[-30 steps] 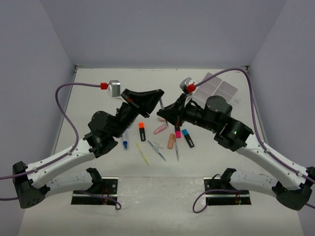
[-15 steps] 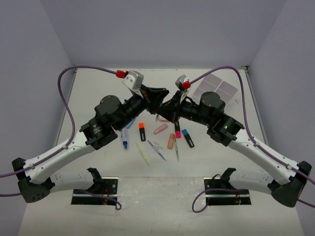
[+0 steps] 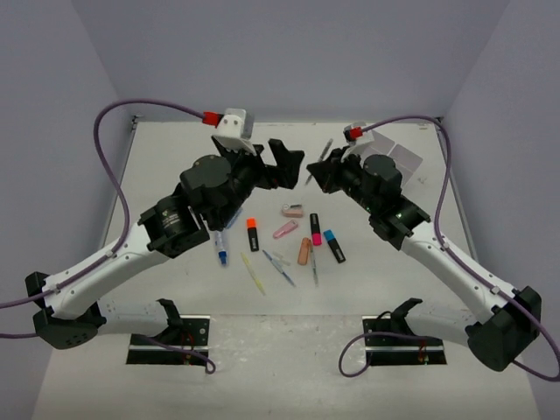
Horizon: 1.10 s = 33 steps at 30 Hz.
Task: Sort the stationery into containers
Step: Close the pen cap on the pen, then place the pen in the storage box.
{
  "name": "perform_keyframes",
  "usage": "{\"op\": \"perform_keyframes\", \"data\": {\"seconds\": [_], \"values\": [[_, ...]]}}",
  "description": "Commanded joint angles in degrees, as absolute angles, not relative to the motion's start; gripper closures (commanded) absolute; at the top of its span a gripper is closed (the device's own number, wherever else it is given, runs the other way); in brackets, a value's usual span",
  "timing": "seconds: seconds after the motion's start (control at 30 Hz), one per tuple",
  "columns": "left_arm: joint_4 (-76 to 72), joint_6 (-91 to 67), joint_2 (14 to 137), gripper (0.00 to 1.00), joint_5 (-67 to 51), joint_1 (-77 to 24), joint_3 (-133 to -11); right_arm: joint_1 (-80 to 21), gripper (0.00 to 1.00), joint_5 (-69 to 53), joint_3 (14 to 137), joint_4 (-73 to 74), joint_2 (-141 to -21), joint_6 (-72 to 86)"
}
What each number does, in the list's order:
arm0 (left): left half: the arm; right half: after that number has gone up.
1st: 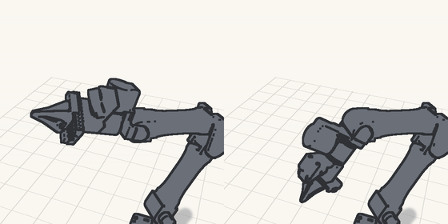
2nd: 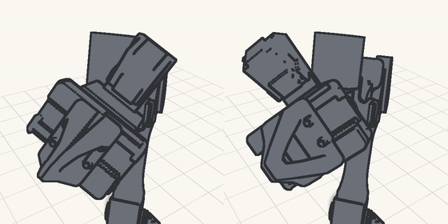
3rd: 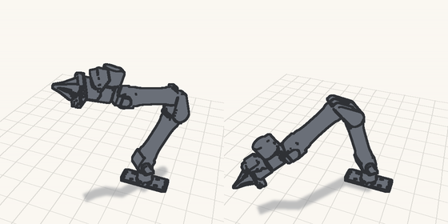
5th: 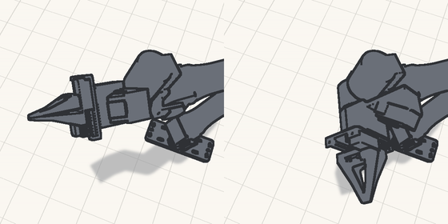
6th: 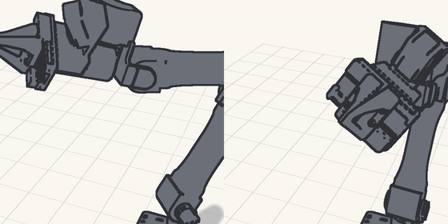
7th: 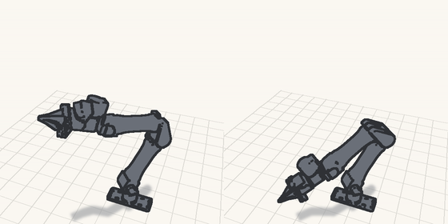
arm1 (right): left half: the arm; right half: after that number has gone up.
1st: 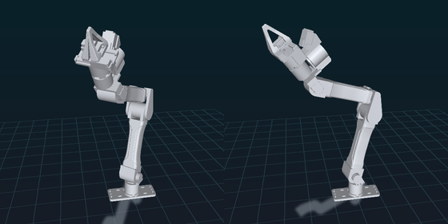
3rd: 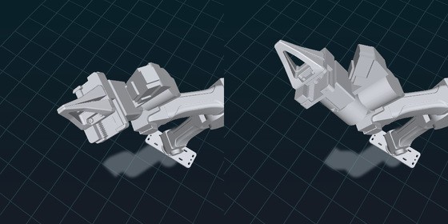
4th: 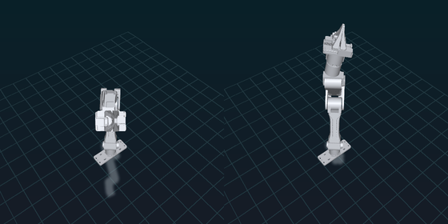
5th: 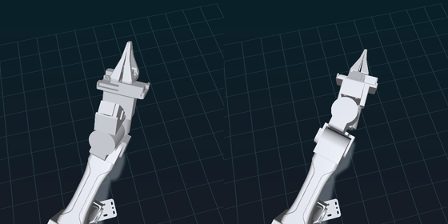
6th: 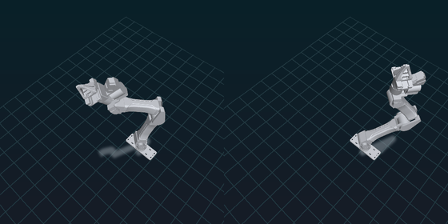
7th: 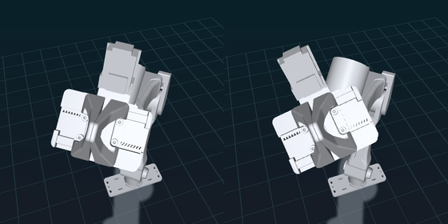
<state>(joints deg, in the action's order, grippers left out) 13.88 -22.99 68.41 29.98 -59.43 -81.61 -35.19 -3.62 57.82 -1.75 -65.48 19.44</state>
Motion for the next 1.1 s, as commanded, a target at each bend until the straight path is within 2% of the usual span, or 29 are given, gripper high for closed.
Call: {"op": "perform_keyframes", "data": {"seconds": [0.0, 0.13, 0.4, 0.67, 0.77, 0.9, 0.97, 1.0, 1.07], "values": [[27.7, -32.7, 67.3, 0.00, 51.6, -58.3, -87.8, -26.0, 1.00, 15.6, 58.3, -6.1, -69.3, 21.2], [29.9, -32.8, 64.0, 0.00, 49.3, -58.2, -82.0, -16.9, 1.00, 26.6, 62.0, -11.3, -76.2, 21.1], [28.4, -33.7, 57.2, 0.00, 37.4, -58.2, -62.2, -9.2, 1.00, 27.4, 72.4, -19.4, -94.5, 15.3], [29.2, -34.9, 56.1, 0.00, 35.9, -58.1, -57.5, -7.2, 1.00, 26.5, 76.4, -21.5, -102.8, 13.4], [29.1, -34.6, 55.5, 0.00, 35.9, -58.1, -57.0, -7.2, 0.91, 26.2, 77.1, -21.1, -104.1, 13.3], [29.3, -34.5, 55.1, 0.00, 36.0, -58.1, -56.5, -7.1, 0.90, 26.2, 77.0, -21.1, -105.6, 13.3], [29.8, -34.6, 54.8, 0.00, 36.0, -58.1, -56.2, -7.1, 0.71, 25.7, 76.5, -21.0, -105.9, 13.3], [30.0, -34.6, 54.7, 0.00, 35.9, -58.1, -56.2, -7.1, 0.69, 25.6, 76.4, -21.0, -105.8, 13.4], [30.1, -34.7, 54.4, 0.00, 36.0, -58.1, -55.6, -7.1, 0.45, 25.0, 76.6, -20.0, -105.8, 13.6]]}}
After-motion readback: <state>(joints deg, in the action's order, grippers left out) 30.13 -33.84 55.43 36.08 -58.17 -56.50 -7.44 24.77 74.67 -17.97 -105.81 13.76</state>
